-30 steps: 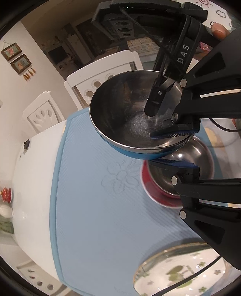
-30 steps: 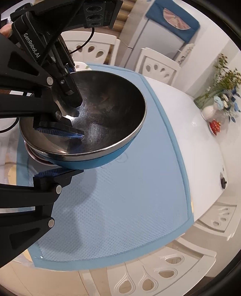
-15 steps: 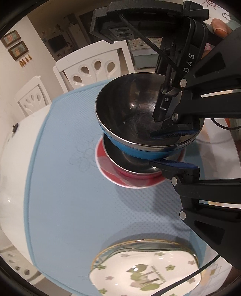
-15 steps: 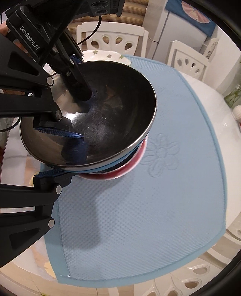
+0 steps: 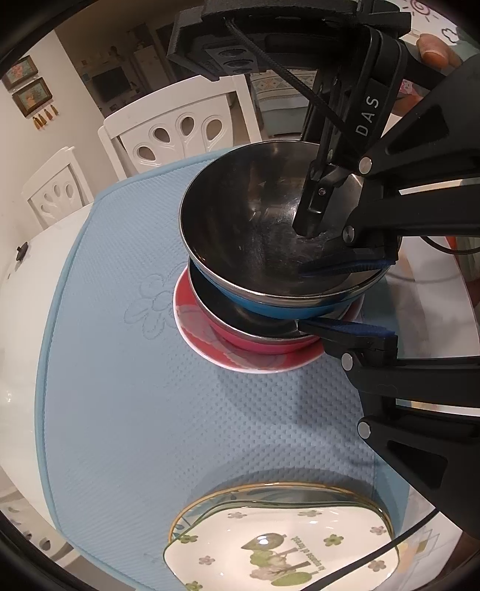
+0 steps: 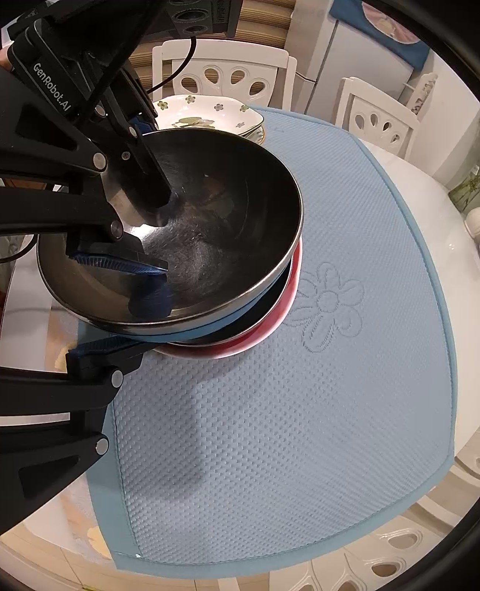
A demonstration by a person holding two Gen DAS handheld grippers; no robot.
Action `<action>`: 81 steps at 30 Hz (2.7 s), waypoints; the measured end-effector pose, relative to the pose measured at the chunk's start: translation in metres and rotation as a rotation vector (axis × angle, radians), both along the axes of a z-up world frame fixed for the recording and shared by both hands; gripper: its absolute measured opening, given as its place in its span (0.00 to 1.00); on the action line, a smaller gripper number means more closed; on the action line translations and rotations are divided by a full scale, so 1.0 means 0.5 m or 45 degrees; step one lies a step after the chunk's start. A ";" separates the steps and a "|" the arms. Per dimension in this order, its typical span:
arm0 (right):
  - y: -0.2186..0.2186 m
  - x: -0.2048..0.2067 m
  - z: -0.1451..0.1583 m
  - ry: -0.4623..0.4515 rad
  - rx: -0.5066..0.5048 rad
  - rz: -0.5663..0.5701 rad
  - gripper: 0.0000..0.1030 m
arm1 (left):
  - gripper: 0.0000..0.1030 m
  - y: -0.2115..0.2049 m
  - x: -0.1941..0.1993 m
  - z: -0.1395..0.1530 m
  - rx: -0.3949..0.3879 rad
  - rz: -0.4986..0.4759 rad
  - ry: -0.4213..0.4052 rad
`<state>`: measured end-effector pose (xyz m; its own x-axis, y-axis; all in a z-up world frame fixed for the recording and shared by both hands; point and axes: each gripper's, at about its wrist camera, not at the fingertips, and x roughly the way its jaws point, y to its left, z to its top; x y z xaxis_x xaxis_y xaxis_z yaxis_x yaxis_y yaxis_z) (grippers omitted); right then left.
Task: Organize plates and bowls
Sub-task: 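Carry the blue steel bowl with both grippers and lower it into the magenta bowl, then open both grippers and lift them off the nested bowls, then move both grippers back toward the rim of the nested bowl stack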
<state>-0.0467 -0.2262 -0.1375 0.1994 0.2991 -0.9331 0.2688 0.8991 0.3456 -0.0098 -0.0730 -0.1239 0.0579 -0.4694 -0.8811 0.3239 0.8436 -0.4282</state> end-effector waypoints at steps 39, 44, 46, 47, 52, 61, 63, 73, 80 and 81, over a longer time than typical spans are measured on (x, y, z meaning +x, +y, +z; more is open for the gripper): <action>-0.059 -0.008 0.026 -0.025 -0.023 0.063 0.30 | 0.21 0.052 0.042 0.021 0.065 0.130 -0.039; -0.085 -0.005 0.024 -0.027 0.056 0.018 0.39 | 0.33 0.053 0.049 0.038 0.028 0.161 -0.040; -0.095 -0.003 0.023 -0.016 0.071 0.002 0.40 | 0.33 0.053 0.051 0.049 0.018 0.186 -0.044; -0.099 -0.002 0.024 -0.015 0.087 0.000 0.40 | 0.33 0.053 0.052 0.056 0.019 0.194 -0.048; -0.108 0.006 0.062 -0.073 0.088 0.016 0.40 | 0.33 0.055 0.051 0.097 0.032 0.213 -0.126; -0.071 0.009 0.151 -0.261 -0.107 0.096 0.45 | 0.39 0.037 0.042 0.189 0.104 0.199 -0.388; -0.055 0.006 0.163 -0.288 -0.159 0.127 0.46 | 0.42 0.028 0.042 0.195 0.111 0.188 -0.400; -0.033 -0.025 0.206 -0.342 -0.197 0.096 0.46 | 0.43 0.013 0.040 0.228 0.011 0.227 -0.391; -0.022 -0.051 0.222 -0.348 -0.291 0.027 0.47 | 0.43 0.021 0.005 0.243 0.038 0.166 -0.487; -0.019 -0.055 0.226 -0.349 -0.307 0.017 0.47 | 0.43 0.027 0.000 0.242 0.056 0.155 -0.509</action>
